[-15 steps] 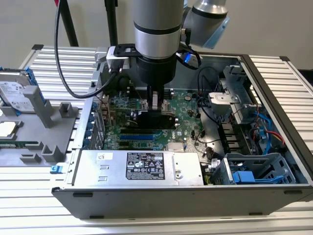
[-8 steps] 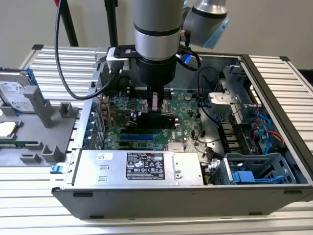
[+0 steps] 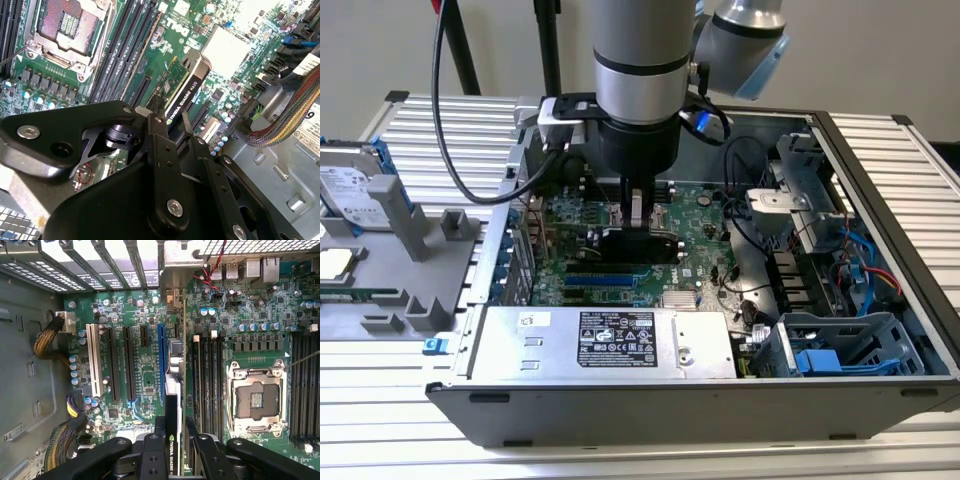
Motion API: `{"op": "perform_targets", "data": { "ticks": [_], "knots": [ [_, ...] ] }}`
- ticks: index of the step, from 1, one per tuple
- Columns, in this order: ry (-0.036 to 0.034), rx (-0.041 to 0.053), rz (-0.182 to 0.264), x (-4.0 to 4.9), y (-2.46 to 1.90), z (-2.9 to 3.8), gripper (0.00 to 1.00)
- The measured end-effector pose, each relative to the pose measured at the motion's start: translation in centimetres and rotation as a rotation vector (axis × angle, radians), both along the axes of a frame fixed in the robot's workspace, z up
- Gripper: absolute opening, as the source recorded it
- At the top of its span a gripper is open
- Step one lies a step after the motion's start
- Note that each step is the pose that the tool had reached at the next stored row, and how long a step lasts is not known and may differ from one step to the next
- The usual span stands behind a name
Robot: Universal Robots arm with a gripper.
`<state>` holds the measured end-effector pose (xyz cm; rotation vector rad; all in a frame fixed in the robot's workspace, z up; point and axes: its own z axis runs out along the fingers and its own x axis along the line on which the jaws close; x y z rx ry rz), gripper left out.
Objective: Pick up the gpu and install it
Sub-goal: 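Insert the gpu into the slot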
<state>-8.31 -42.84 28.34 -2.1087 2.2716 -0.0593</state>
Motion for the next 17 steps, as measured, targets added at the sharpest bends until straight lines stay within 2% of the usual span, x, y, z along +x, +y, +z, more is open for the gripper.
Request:
{"op": "perform_targets", "data": {
  "ticks": [8,17],
  "knots": [
    [0.0001,-0.0002,0.000,0.00,-0.16,-0.07,0.00],
    [0.0001,-0.0002,0.000,-0.03,-0.72,-0.21,0.00]
  ]
}}
